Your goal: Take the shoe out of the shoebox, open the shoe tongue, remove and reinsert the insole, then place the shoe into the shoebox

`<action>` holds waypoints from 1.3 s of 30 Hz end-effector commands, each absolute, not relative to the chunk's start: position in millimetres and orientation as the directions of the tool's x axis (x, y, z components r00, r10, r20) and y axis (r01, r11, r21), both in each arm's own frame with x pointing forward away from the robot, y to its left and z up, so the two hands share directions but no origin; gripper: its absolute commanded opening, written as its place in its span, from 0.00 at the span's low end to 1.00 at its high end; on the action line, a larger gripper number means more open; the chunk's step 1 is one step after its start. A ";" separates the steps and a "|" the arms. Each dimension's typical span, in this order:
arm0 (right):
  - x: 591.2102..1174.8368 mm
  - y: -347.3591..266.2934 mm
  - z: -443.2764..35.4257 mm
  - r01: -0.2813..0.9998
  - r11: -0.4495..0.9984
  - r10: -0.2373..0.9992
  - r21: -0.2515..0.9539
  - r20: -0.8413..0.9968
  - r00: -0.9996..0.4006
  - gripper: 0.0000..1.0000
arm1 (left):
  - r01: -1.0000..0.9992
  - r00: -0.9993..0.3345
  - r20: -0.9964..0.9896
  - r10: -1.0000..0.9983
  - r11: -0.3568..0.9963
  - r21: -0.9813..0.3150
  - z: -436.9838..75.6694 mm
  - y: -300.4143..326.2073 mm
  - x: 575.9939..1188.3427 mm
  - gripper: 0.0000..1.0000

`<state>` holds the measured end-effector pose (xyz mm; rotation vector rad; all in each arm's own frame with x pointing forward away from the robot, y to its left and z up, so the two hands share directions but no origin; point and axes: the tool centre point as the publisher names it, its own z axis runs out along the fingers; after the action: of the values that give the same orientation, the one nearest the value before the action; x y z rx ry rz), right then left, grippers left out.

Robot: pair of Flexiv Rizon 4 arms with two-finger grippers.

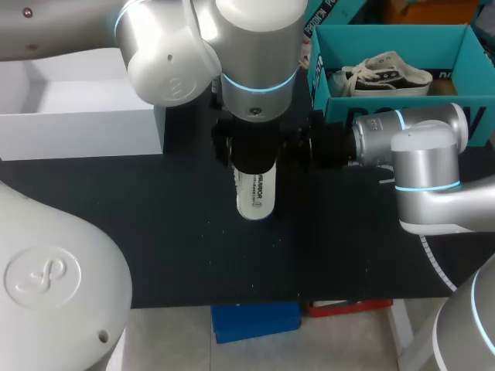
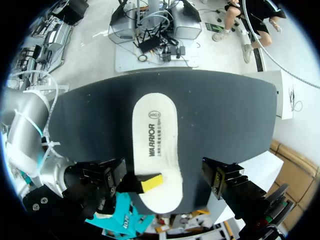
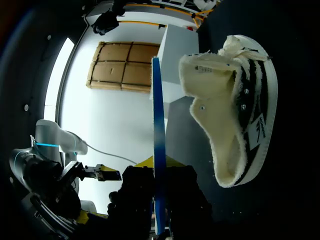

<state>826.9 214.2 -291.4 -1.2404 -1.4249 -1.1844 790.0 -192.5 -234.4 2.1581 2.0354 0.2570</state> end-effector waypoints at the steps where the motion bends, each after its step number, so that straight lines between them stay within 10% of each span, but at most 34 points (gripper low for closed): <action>1: 826.2 214.7 -291.1 0.993 0.043 0.155 0.107 0.981 -0.113 0.00 | 0.967 0.065 0.007 0.998 -0.065 0.245 -227.9 -190.7 807.7 1.00; 39: 826.2 214.7 -291.1 0.993 0.043 0.155 0.107 0.981 -0.113 0.00 | 0.993 0.006 -0.155 0.988 0.012 0.116 -222.2 -193.9 936.7 1.00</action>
<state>826.9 214.2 -291.4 -1.2405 -1.4249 -1.1845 931.3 -189.7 -222.0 2.0716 2.0726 -0.0342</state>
